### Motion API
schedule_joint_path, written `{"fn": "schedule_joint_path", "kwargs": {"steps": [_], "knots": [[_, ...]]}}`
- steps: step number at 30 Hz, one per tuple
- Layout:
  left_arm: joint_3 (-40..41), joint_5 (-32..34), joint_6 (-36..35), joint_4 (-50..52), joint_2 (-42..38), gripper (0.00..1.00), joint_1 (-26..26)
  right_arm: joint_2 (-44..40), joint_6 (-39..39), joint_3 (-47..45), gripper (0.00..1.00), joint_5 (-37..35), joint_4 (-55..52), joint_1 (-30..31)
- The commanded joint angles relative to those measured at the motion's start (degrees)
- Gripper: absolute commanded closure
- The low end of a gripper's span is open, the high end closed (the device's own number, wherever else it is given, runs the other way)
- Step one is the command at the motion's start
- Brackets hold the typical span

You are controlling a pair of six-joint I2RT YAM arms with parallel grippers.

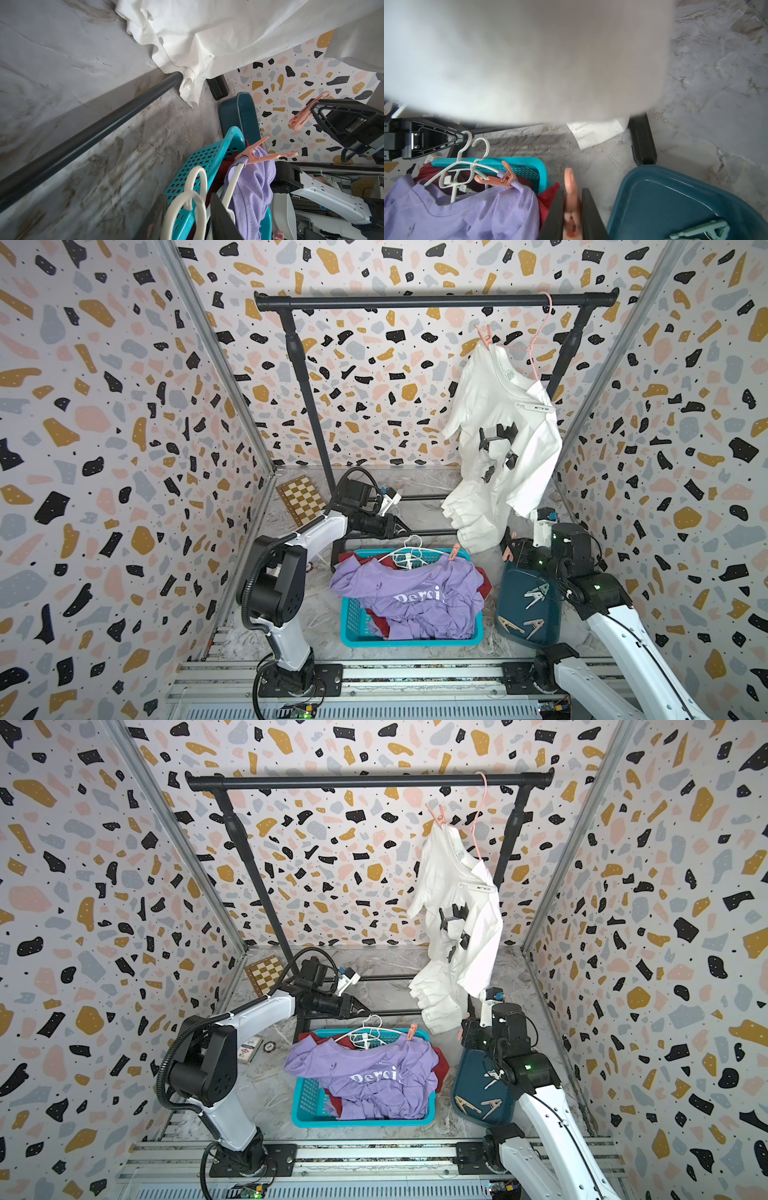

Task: Use clothespins to secure the t-shirt on both sides of the hanger
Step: Pick up the hanger from the basket.

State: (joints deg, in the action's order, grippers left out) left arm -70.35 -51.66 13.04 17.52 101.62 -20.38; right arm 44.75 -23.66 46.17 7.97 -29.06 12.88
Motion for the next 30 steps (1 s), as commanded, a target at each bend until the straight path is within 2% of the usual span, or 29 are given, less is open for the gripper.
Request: {"fn": "schedule_joint_path", "kwargs": {"steps": [1,13,18,26,30], "knots": [[-1.2,-2.0,-0.6,-1.4,-0.2,0.69,-0.7,-0.6,1.1,2.8,1.0,-0.1,1.4,0.2],[-0.5,-4.3,-0.6,-1.7,-2.8,0.75,-1.5,-0.3,0.9,3.1,1.0,0.1,1.4,0.3],[-0.6,-2.3,0.5,-1.8,-4.6,0.89,-1.9,0.1,1.7,5.3,1.0,0.6,1.3,1.5],[-1.0,-0.6,3.7,-3.4,-9.0,0.96,-2.0,0.0,1.4,10.3,1.0,0.6,2.0,6.7],[-1.4,2.3,5.0,-2.9,-12.2,1.0,-1.9,0.4,-0.1,12.2,1.0,-0.2,3.7,11.2]]}}
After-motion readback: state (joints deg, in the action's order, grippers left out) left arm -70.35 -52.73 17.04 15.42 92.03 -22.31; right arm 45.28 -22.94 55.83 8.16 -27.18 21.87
